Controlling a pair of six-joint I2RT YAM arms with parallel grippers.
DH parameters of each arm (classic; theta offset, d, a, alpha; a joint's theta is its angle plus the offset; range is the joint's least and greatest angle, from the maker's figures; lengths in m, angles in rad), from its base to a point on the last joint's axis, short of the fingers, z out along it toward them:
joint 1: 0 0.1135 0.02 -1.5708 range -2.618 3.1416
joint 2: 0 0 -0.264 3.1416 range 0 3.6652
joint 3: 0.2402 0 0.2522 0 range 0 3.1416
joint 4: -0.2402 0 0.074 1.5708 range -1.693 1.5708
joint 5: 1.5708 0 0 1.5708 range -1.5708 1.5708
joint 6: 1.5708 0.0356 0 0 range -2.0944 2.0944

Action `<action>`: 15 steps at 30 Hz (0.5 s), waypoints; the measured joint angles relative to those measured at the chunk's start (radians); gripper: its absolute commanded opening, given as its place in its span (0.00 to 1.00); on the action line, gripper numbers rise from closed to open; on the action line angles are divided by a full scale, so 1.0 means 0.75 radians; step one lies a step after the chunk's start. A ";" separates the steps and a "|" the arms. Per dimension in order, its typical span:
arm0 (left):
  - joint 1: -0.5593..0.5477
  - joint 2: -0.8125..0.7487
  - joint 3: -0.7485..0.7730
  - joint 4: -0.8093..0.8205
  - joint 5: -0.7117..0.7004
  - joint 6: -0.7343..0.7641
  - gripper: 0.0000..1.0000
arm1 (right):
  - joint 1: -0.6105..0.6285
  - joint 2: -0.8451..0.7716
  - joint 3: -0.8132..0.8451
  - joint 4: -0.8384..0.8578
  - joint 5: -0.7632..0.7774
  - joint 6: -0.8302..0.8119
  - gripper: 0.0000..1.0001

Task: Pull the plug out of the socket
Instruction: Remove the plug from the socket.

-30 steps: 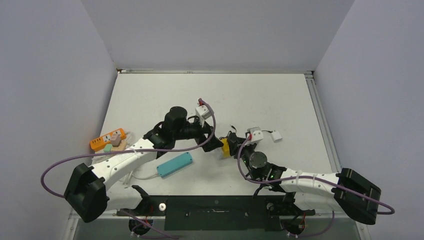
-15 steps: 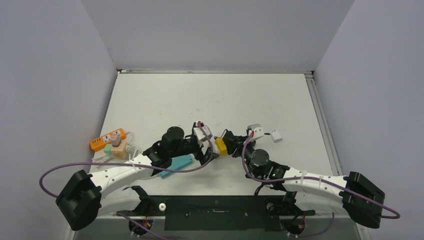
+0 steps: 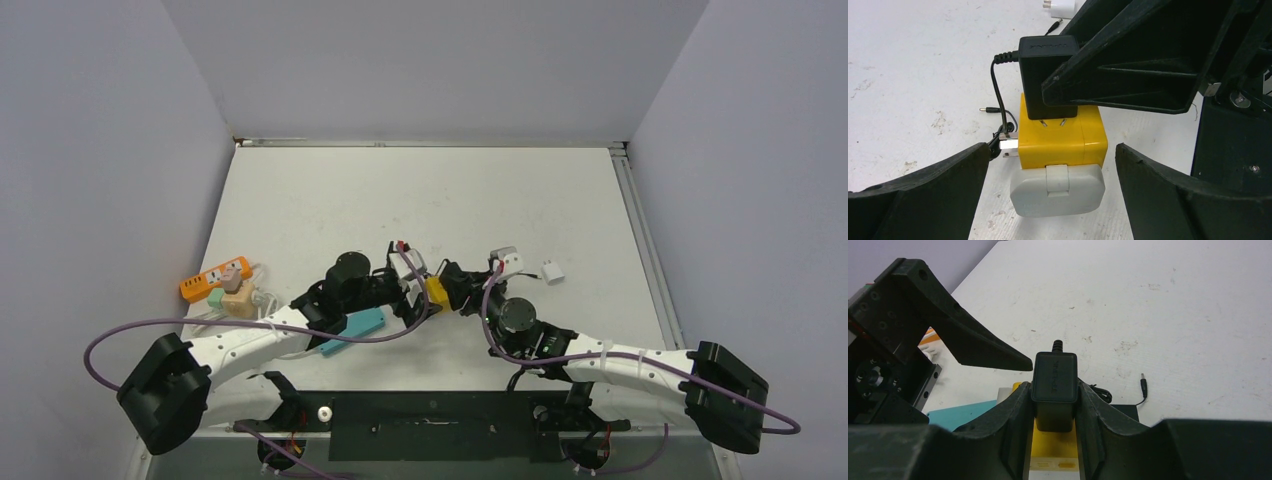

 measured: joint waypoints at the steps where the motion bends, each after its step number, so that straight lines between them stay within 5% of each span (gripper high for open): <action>1: -0.003 0.004 0.001 -0.001 -0.004 0.001 0.93 | 0.002 0.001 0.003 0.001 -0.001 0.001 0.05; 8: -0.009 0.035 0.006 -0.012 -0.023 -0.001 0.87 | 0.029 0.026 0.008 0.011 -0.005 0.008 0.05; 12: -0.013 0.051 0.016 -0.033 -0.019 -0.006 0.62 | 0.044 0.048 0.008 0.011 -0.006 0.007 0.05; 15: -0.025 0.069 0.041 -0.064 0.004 -0.010 0.52 | 0.043 0.052 0.008 0.012 0.005 0.006 0.05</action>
